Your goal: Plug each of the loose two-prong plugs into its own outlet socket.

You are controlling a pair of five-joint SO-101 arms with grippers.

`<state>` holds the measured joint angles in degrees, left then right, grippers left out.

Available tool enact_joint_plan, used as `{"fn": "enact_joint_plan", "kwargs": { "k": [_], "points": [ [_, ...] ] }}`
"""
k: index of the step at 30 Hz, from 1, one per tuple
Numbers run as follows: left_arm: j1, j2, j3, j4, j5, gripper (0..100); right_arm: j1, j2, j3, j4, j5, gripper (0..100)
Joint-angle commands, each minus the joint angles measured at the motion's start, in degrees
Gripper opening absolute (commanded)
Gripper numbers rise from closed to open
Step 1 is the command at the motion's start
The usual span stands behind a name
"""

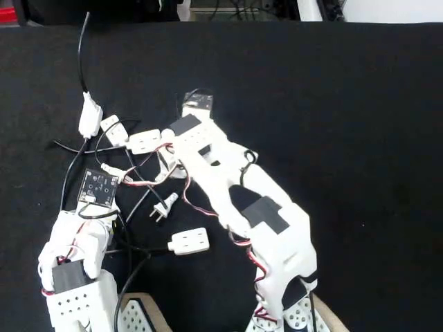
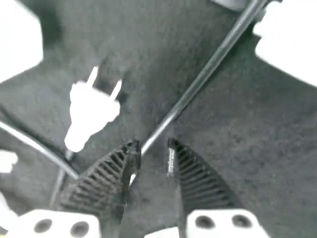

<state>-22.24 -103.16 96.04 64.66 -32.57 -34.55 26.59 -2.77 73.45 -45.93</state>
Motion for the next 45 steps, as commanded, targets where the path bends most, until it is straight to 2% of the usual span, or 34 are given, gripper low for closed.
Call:
{"fn": "enact_joint_plan", "kwargs": {
  "k": [1, 15, 20, 27, 31, 39, 45],
  "points": [
    [-0.48, -0.18, 0.66, -0.97, -0.53, 18, 2.73, -0.31, 0.48, -3.16, -2.29, 10.3],
    [-0.48, -0.18, 0.66, -0.97, -0.53, 18, 3.43, -0.04, 4.97, -4.4, -4.13, 10.3],
    [-0.48, -0.18, 0.66, -0.97, -0.53, 18, 4.92, 5.67, 1.45, -6.07, -3.87, 10.0],
    [-0.48, -0.18, 0.66, -0.97, -0.53, 18, 5.36, 12.97, -9.71, 2.64, -3.52, 9.1],
    [-0.48, -0.18, 0.66, -0.88, -0.62, 18, 5.54, 14.99, -12.35, 4.84, -3.16, 1.2],
    [-0.48, -0.18, 0.66, -0.62, -2.46, 18, 5.63, 12.79, -12.53, 7.56, 2.02, 1.2],
    [-0.48, -0.18, 0.66, -0.53, -2.73, 18, 7.3, 6.2, -9.8, 7.56, 11.52, 1.1]
  ]
}}
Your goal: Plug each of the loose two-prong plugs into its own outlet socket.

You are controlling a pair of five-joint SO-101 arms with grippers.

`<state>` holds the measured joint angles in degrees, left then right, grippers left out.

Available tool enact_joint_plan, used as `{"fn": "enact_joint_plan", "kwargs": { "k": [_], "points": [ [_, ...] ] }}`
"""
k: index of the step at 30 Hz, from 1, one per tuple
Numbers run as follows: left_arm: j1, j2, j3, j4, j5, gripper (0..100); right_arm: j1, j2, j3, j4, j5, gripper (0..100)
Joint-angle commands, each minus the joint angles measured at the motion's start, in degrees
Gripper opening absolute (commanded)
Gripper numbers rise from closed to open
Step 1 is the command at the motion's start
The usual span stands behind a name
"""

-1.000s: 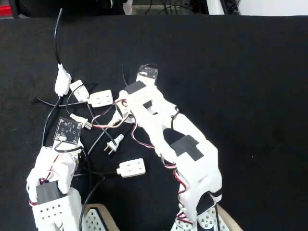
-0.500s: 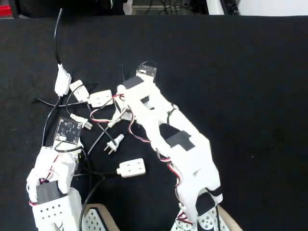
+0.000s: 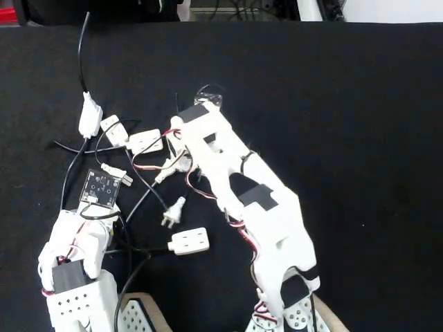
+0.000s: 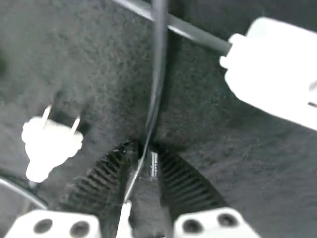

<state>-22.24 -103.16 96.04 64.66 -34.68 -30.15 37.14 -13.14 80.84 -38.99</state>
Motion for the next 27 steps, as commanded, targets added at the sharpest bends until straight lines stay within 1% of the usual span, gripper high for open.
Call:
{"fn": "enact_joint_plan", "kwargs": {
  "k": [1, 5, 8, 11, 14, 17, 20, 22, 25, 27],
  "points": [
    [-0.48, -0.18, 0.66, -0.53, -0.62, 18, 3.96, -5.41, 1.01, 0.18, 6.24, 1.1],
    [-0.48, -0.18, 0.66, -0.53, -0.7, 18, 9.93, -9.98, 2.24, 0.18, 10.37, 1.1],
    [-0.48, -0.18, 0.66, -0.53, -0.7, 18, 13.01, -13.85, 2.86, 0.18, 14.77, 1.1],
    [-0.4, -0.18, 0.66, -0.53, -0.7, 18, 15.47, -17.45, 2.07, 0.35, 21.01, 1.1],
    [-0.4, -0.18, 0.75, -0.53, -0.79, 18, 17.67, -19.65, -1.19, 5.27, 26.73, 1.1],
    [-0.4, -0.18, 0.75, -0.62, -0.79, 18, 19.43, -19.74, -8.4, 12.92, 31.47, 1.1],
    [0.66, -0.18, 0.75, -0.53, -0.79, 18, 19.6, -18.77, -15.69, 20.04, 37.19, 1.1],
    [1.1, -0.18, 0.75, -0.53, -0.88, 18, 19.08, -17.27, -17.45, 19.96, 39.38, 1.1],
    [1.01, -0.18, 0.75, -0.53, -0.88, 18, 15.47, -11.91, -17.27, 19.6, 42.46, 1.1],
    [1.01, -0.18, 0.75, -0.53, -0.88, 18, 12.66, -7.52, -18.07, 19.43, 43.25, 1.2]
  ]
}}
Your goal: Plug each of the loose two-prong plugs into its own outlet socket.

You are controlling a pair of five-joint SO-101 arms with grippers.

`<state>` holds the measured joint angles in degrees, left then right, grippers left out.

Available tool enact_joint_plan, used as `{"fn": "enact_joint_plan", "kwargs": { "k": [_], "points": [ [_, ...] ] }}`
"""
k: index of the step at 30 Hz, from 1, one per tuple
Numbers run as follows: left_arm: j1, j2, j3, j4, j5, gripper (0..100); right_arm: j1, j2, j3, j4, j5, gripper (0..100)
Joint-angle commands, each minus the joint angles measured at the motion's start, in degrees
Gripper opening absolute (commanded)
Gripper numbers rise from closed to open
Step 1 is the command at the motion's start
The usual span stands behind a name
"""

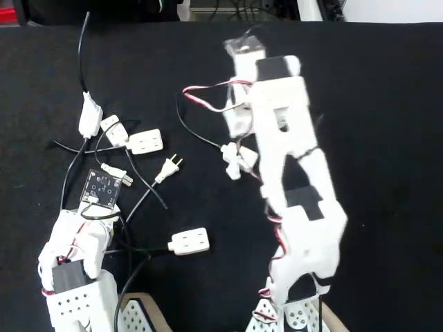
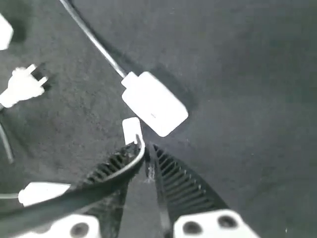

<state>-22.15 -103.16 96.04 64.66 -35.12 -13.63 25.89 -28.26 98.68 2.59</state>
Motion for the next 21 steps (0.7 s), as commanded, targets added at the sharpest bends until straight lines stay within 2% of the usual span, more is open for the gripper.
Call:
{"fn": "enact_joint_plan", "kwargs": {
  "k": [1, 6, 10, 13, 16, 21],
  "points": [
    [0.92, -0.18, 0.75, -0.53, -0.44, 18, -5.36, 5.76, -3.74, 1.41, 1.76, 1.2],
    [0.84, -0.18, 0.75, -0.53, -0.44, 18, -12.13, 12.44, -7.43, 1.76, 4.13, 1.8],
    [0.84, -0.18, 0.75, -0.53, -0.44, 18, -15.56, 14.9, -8.31, 1.67, 4.57, 13.9],
    [0.92, -0.18, 0.75, -0.53, -0.44, 18, -15.91, 15.16, -8.57, 1.23, 4.57, 21.1],
    [0.92, -0.18, 0.75, -0.53, -0.44, 18, -15.56, 15.16, -9.54, 1.76, 5.1, 21.1],
    [0.92, -0.18, 0.75, -0.53, -0.44, 18, -13.98, 15.52, -9.71, -0.26, 14.51, 21.1]
  ]
}}
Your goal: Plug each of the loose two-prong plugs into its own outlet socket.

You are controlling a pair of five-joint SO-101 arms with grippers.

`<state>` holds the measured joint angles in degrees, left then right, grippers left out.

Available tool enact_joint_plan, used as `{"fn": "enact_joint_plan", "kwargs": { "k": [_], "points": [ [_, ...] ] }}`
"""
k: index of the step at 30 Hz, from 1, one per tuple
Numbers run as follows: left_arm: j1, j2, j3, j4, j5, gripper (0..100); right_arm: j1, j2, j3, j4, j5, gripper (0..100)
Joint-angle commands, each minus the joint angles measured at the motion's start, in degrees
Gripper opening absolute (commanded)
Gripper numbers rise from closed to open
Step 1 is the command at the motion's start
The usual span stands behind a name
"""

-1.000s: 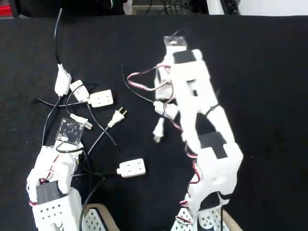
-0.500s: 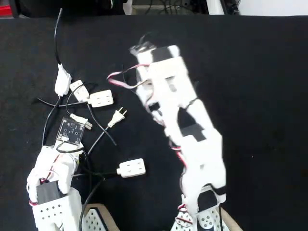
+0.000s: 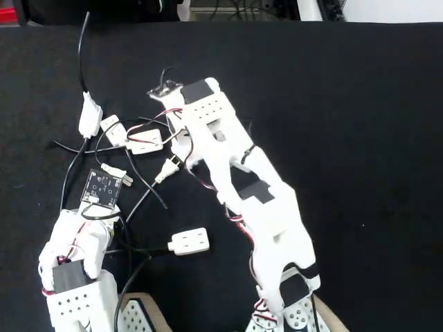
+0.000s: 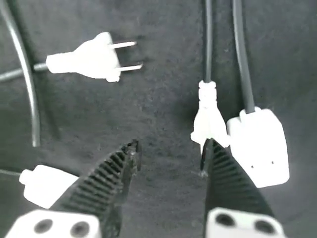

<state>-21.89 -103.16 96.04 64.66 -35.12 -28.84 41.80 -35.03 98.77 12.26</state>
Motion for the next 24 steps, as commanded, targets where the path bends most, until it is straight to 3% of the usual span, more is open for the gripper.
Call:
{"fn": "enact_joint_plan", "kwargs": {
  "k": [1, 5, 10, 17, 24],
  "points": [
    [0.66, -0.18, 0.75, -0.53, -0.44, 18, 1.93, -0.4, -2.95, -1.05, 7.38, 21.1],
    [0.66, -0.18, 0.84, -0.53, -0.44, 18, 4.22, -0.4, -2.33, -0.97, 18.02, 21.1],
    [0.66, -0.18, 1.1, -0.53, -0.44, 18, 6.15, -0.22, -1.36, -1.23, 23.12, 21.1],
    [0.66, -0.18, 1.01, -0.53, -0.44, 18, 5.45, 4.88, -1.98, -4.75, 23.47, 21.1],
    [0.66, -0.18, 1.01, -0.53, -0.44, 18, 5.54, 6.55, -1.89, -1.93, 23.38, 21.1]
  ]
}}
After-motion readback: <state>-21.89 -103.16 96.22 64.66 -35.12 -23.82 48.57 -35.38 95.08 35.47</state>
